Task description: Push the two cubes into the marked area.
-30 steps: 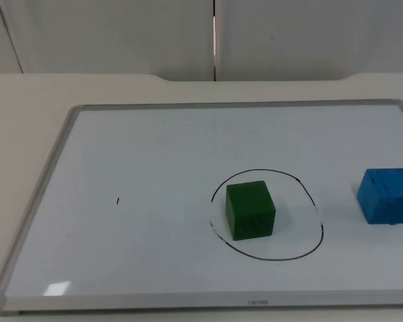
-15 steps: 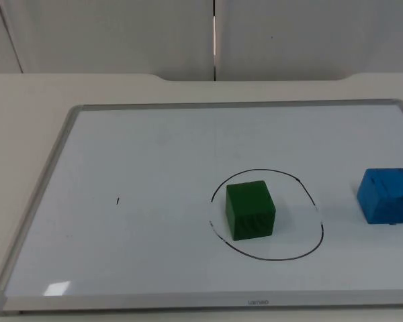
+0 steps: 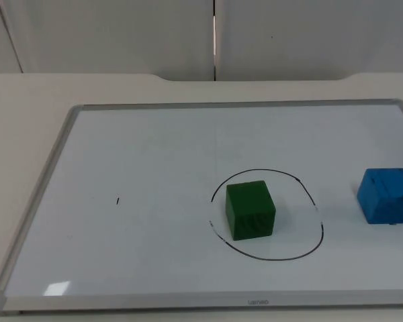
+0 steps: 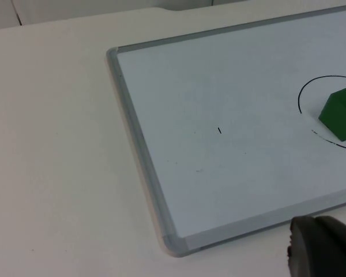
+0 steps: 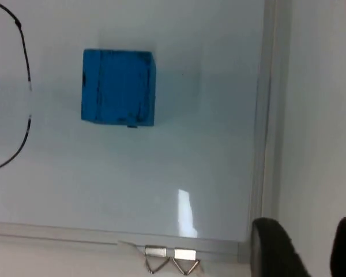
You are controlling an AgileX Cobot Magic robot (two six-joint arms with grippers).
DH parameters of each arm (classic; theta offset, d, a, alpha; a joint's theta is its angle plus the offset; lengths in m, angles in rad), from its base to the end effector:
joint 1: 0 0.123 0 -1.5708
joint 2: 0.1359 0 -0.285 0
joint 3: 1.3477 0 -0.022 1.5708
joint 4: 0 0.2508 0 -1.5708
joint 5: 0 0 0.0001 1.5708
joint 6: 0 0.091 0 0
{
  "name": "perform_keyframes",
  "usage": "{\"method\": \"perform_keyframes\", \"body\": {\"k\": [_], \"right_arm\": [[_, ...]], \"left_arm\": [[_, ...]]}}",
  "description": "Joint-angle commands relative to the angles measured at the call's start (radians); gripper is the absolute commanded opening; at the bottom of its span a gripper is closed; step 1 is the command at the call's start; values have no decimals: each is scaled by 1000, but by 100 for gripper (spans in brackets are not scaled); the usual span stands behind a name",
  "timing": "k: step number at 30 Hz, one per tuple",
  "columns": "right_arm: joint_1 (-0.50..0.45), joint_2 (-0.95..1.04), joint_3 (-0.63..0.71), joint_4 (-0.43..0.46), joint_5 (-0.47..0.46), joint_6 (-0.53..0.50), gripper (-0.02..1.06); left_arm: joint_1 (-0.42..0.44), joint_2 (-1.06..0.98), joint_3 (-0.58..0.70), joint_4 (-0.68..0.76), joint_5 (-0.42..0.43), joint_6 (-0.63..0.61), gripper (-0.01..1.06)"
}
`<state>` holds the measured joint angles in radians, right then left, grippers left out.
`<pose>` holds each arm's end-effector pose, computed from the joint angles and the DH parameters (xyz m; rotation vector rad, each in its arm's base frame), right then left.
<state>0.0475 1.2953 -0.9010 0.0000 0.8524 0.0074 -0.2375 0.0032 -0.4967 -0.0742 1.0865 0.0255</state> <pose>0.2421 0.0115 0.2669 -0.0547 2.7299 0.0156 -0.0065 -0.0046 0.2745 0.2772 2.0631 -0.2189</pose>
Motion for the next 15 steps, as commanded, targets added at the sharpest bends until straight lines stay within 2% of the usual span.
{"method": "perform_keyframes", "body": {"k": [1, 2, 7, 15], "right_arm": [[-4, 96, -68, 0, -17, 3, 15], [-4, 96, -68, 0, -17, 3, 15], [-4, 244, -128, 8, -52, 3, 1], [-4, 400, -138, 10, -160, -7, 0]], "left_arm": [[-6, -3, 4, -11, -12, -2, 0], [-6, -3, 4, -11, -12, -2, 0], [-6, -3, 4, -11, -12, -2, 0], [-6, -3, 4, -11, -12, -2, 0]]}}
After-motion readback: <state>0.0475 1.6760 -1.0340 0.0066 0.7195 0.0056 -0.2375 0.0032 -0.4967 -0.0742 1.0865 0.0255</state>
